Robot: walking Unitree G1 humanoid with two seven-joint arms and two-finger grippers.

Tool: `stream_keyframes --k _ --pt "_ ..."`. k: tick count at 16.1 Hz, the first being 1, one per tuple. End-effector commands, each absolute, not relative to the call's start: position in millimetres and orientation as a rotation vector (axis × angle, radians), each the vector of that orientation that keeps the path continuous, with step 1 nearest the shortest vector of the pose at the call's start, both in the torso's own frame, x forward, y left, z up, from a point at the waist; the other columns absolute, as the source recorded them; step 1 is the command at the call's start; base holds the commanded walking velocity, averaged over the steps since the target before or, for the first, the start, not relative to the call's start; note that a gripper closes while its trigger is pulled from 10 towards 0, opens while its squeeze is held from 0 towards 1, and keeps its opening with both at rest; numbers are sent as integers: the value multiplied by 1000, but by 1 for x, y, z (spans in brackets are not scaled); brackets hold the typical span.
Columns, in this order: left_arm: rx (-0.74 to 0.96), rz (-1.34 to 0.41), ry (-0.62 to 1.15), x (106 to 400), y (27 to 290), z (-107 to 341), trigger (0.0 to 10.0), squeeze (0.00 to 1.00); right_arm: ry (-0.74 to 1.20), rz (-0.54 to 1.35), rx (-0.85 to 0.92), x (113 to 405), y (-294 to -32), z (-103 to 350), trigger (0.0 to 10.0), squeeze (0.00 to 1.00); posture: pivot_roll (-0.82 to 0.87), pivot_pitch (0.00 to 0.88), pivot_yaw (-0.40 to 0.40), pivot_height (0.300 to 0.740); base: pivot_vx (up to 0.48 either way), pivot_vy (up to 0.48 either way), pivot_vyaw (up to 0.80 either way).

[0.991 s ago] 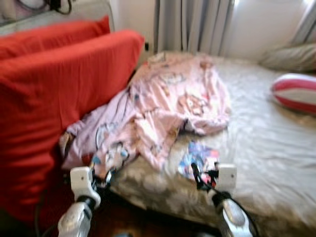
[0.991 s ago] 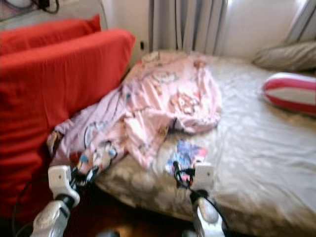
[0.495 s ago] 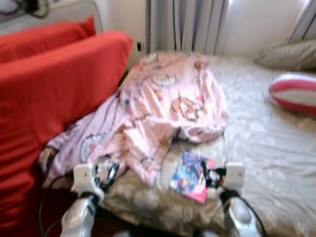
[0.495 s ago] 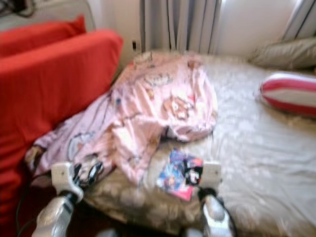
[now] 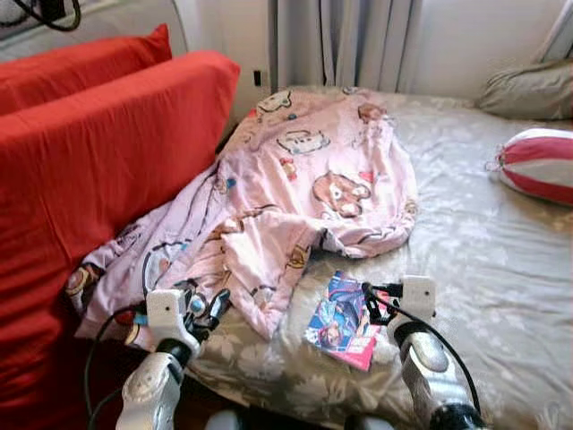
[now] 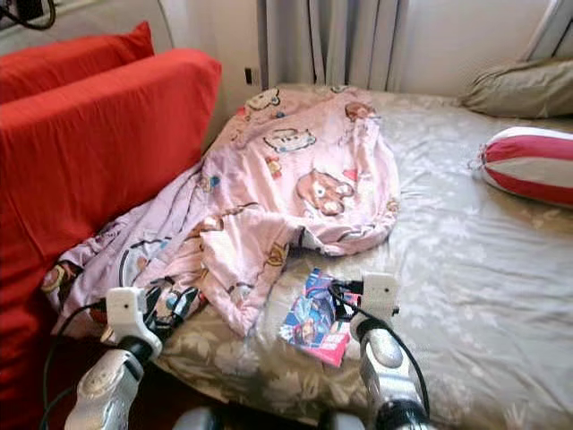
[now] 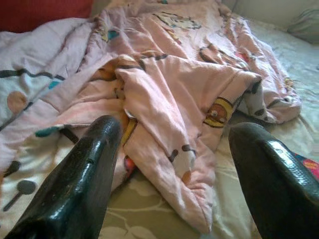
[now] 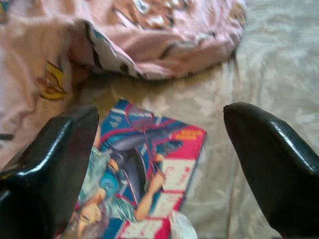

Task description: Clean up the room

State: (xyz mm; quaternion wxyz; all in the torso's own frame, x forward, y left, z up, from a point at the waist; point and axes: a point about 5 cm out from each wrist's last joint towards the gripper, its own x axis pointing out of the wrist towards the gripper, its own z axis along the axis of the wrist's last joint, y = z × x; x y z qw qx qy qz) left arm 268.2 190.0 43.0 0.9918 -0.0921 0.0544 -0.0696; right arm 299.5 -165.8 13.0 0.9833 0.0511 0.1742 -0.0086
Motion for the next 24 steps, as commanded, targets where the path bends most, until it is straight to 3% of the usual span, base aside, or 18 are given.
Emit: stream_keyframes --k 1,6,7,8,9,12,24 --pt "-181 -172 99 270 185 48 10000 0 406 -18 117 302 -163 9 10000 1000 58 59 10 633 0 0 0" --pt "-141 -197 84 263 189 58 10000 0 500 -79 147 304 -164 4 10000 1000 110 141 17 633 0 0 0" --pt "-134 -158 81 256 198 62 10000 0 507 -107 175 305 -167 3 10000 404 120 181 20 633 0 0 0" --pt "-131 -151 84 255 200 62 10000 0 507 -109 176 305 -167 4 10000 404 120 181 20 633 0 0 0" --pt "-124 -139 83 251 204 64 10000 0 505 -128 181 305 -168 4 10000 0 122 206 27 633 0 0 0" --pt "-97 -92 97 242 220 67 10000 0 518 -184 228 302 -171 1 10000 0 133 259 38 633 0 0 0" --pt "-69 -94 150 213 223 77 10000 0 533 -134 228 301 -166 -1 10000 0 178 308 54 633 0 0 0"
